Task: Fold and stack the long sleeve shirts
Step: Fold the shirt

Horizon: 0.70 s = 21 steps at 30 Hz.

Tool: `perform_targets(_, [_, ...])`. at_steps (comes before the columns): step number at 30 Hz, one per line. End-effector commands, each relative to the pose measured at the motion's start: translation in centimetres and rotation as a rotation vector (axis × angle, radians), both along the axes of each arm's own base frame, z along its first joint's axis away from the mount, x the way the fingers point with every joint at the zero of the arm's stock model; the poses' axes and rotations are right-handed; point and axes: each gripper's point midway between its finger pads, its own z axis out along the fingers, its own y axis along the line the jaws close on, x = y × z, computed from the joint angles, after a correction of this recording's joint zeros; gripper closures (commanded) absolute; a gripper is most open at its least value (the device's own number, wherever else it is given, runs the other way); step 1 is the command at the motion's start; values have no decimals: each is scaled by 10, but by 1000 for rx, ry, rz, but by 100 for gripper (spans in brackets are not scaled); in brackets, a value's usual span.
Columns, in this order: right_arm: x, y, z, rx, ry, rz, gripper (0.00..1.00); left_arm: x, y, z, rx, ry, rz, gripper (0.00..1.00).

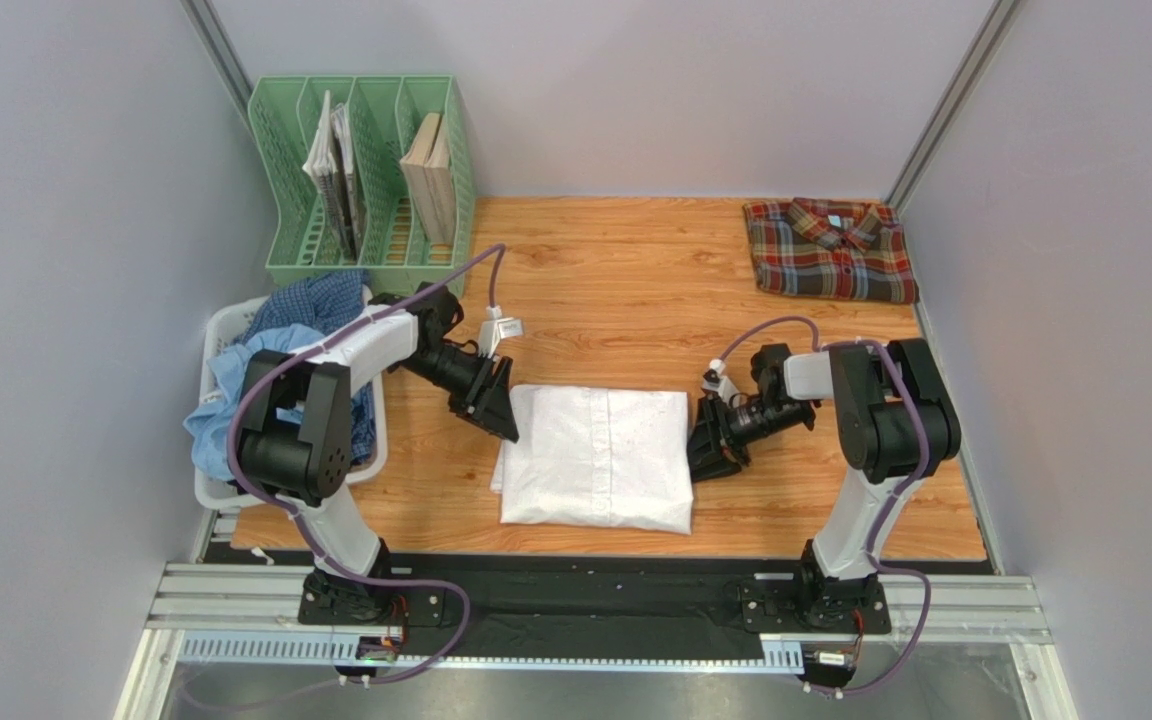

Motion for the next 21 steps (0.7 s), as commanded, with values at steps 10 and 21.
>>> perform_targets(10, [11,16,24,104,-93,20,78,6,-7,3,-51,-18,-12,46])
perform_targets(21, [9,10,15,27,-79,30,100,8,-4,-21,36,60,41,45])
